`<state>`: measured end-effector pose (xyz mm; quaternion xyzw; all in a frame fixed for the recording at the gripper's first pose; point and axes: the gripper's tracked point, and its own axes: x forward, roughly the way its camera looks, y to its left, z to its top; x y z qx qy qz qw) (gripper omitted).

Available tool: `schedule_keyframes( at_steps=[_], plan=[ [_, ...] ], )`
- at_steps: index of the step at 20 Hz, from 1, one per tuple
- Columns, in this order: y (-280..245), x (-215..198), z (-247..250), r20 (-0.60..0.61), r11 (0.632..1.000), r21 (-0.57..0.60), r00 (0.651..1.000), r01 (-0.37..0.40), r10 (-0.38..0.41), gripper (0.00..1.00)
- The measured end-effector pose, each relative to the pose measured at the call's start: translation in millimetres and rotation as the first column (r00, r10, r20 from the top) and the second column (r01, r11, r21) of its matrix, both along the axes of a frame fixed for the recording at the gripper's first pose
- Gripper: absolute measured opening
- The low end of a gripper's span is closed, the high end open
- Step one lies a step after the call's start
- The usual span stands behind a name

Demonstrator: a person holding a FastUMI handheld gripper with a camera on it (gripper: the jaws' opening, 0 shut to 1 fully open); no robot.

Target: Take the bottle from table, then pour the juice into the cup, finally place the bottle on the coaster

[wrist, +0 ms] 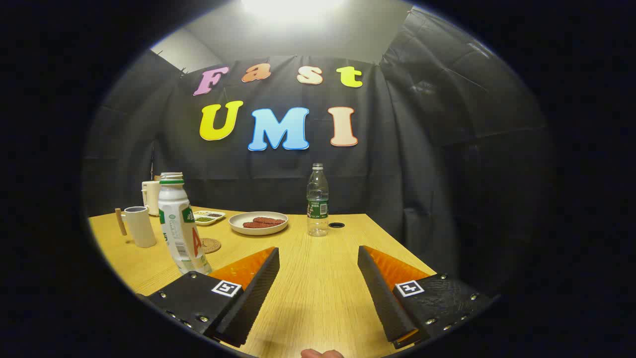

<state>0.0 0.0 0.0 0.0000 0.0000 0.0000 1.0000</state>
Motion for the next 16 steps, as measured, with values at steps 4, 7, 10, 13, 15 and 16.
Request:
schedule_keyframes(
  at_steps=[4,7,10,13,15,16],
  plan=[
    [-6,36,20,0.038,0.999,0.037,0.999,0.018,-0.019,0.97],
    [-3,45,40,0.058,0.998,0.052,0.998,0.029,-0.032,0.97],
    [13,35,63,0.096,1.000,0.019,0.995,0.022,-0.024,0.98],
    [28,19,76,0.083,1.000,0.006,0.996,0.014,-0.014,0.98],
    [38,7,81,0.072,1.000,0.007,0.997,0.007,-0.007,0.98],
    [42,2,82,0.067,1.000,0.005,0.998,0.004,-0.004,0.98]
  ],
)
